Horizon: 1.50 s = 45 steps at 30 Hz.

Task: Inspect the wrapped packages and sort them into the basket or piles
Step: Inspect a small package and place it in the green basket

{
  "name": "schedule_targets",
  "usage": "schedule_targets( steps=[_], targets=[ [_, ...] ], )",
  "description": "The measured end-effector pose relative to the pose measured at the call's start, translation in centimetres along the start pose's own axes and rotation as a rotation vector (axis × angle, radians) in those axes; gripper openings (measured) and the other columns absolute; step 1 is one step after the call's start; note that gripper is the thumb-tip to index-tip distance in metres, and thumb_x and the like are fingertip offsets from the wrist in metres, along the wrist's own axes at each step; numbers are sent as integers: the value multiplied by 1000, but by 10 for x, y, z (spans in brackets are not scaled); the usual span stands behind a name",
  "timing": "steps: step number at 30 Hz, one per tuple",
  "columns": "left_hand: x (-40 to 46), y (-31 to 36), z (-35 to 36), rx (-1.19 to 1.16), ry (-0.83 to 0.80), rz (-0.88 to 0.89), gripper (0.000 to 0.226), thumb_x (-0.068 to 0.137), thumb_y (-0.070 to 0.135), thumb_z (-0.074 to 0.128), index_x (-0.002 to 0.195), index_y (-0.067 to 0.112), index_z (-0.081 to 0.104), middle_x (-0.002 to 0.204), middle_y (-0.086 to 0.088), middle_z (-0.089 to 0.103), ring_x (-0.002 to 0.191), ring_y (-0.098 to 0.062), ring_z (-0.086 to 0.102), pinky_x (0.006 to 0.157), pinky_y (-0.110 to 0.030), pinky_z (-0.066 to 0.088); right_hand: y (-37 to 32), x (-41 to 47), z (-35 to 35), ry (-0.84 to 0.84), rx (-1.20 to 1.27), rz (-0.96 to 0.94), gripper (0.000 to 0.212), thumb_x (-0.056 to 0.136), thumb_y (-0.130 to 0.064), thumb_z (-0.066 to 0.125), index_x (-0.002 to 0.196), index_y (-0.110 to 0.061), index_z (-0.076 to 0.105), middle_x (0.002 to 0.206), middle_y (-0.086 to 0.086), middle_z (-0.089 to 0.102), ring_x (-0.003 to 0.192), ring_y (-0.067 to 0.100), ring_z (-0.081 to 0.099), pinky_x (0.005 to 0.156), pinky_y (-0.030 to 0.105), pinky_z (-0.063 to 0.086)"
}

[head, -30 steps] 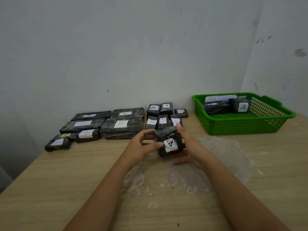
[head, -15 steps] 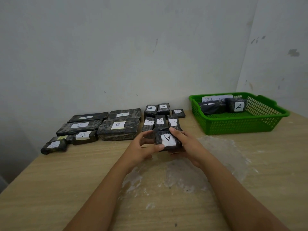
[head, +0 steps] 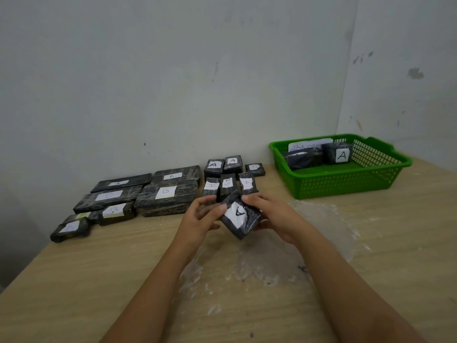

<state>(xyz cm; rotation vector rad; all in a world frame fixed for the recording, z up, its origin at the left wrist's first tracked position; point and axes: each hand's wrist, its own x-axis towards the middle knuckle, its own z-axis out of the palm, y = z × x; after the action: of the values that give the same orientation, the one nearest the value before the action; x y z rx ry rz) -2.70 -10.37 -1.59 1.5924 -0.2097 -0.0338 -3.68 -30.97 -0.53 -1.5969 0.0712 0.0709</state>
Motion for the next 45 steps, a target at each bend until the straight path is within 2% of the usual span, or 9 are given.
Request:
schedule_targets(
  steps=[4,9,14,22,26,31,37,41,45],
  targets=[
    [0,4,14,-99,42,17,64,68,32,89,123,17,58,123,-10,68,110,-24,71,83,-36,61,-6,-3,-3,52,153,-32,36,95,-32,72,123,-11,61,115,13,71,83,25,72,64,37,60],
    [0,15,35,-7,-11,49,88,61,36,98,132,28,47,131,7,61,103,-14,73,81,-45,64,-16,-8,-10,109,289,-84,32,99,-26,65,128,-17,55,105,12,68,86,32,71,71,49,64],
    [14,26,56,128,-31,112,92,50,55,99,125,33,50,129,10,66,111,-14,70,97,-51,58,-24,-11,-26,146,323,-137,26,102,-23,59,128,-26,56,106,12,68,82,33,70,73,54,63],
    [41,52,99,226,-170,151,90,54,55,97,131,39,54,127,9,69,109,-5,70,92,-33,59,-33,-16,-78,272,350,-207,29,97,-24,70,122,-20,56,98,12,74,80,32,75,77,53,62],
    [52,59,130,367,-160,214,94,51,64,93,132,41,51,132,11,60,120,-4,59,102,-35,53,-34,-18,-108,328,346,-212,30,93,-22,74,116,-17,56,89,11,74,77,28,75,77,52,63],
    [78,67,167,428,-166,269,83,65,47,95,131,36,47,126,15,61,117,-3,57,93,-22,45,-42,-16,-148,387,306,-216,31,91,-20,76,113,-13,55,86,11,73,77,29,76,65,42,63],
    [125,76,194,472,-232,262,83,61,49,95,129,32,52,123,13,63,110,0,60,91,-25,52,-57,5,-194,406,146,-175,26,92,-24,75,106,-13,56,90,15,71,73,29,75,65,44,64],
    [165,79,201,565,-243,228,95,42,70,84,124,34,53,128,8,59,115,-11,62,100,-41,55,-68,33,-228,372,-27,-94,30,93,-28,75,108,-7,59,101,20,71,75,30,75,60,40,63],
    [193,77,202,707,-318,192,96,57,61,92,138,26,53,134,8,54,121,-14,59,104,-43,53,-77,70,-268,412,-176,-70,28,97,-27,70,107,-3,61,101,20,69,73,28,74,57,37,62]
  ],
)
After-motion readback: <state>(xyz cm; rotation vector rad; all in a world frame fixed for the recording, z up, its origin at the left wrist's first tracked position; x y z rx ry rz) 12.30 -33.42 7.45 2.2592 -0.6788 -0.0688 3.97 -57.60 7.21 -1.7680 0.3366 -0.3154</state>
